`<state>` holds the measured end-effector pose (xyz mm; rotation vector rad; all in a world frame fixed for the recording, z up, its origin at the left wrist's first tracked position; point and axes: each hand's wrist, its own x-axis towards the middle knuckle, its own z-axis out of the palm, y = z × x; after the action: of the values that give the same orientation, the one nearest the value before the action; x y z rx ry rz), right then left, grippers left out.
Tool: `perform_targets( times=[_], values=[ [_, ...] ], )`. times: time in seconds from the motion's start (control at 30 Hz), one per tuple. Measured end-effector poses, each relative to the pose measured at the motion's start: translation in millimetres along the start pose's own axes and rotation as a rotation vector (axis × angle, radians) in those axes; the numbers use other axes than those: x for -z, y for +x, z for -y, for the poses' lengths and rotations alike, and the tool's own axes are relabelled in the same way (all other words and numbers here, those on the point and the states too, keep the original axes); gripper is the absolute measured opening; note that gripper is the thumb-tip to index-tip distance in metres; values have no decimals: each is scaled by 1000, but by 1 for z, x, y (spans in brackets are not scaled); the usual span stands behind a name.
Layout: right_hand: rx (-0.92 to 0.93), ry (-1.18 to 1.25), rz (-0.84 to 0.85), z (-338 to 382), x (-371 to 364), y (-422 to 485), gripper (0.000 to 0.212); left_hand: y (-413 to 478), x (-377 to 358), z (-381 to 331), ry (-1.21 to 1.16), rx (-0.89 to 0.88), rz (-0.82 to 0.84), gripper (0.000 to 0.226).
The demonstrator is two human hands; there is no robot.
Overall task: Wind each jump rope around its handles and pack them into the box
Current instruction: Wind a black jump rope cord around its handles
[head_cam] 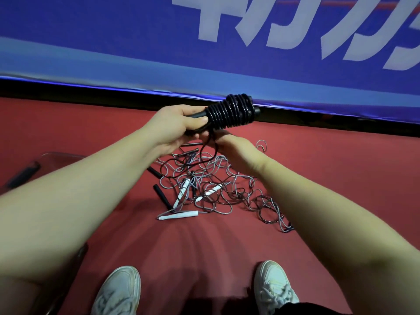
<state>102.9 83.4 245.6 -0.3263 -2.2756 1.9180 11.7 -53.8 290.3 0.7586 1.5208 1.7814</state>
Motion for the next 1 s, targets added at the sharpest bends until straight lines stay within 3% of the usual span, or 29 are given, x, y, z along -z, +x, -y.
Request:
perform_targets(
  times=[0.1, 0.17, 0.33, 0.47, 0.6, 0.77, 0.9, 1.0],
  values=[
    [60, 22, 31, -4, -18, 5, 23, 1, 7, -4, -24, -1, -40, 32],
    [32, 19, -37, -3, -25, 7, 27, 2, 14, -3, 14, -16, -95, 29],
    [28, -575, -112, 4, -42, 6, 28, 7, 28, 13, 340, -134, -288, 31],
    [-23, -716, -68, 19, -56, -2, 31, 11, 34, 21, 482, -142, -394, 34],
    [-46, -768, -32, 34, -59, -4, 28, 9, 34, 22, 606, -202, -375, 20],
    [-149, -538, -101, 58, -40, -9, 35, 8, 39, 22, 702, -240, -302, 18],
    [-120, -834, -125, 87, -20, -19, 34, 9, 44, 27, 1011, -294, -185, 18],
    [-33, -1131, -80, 93, -14, -21, 36, 7, 41, 32, 1118, -357, 26, 20]
  ],
)
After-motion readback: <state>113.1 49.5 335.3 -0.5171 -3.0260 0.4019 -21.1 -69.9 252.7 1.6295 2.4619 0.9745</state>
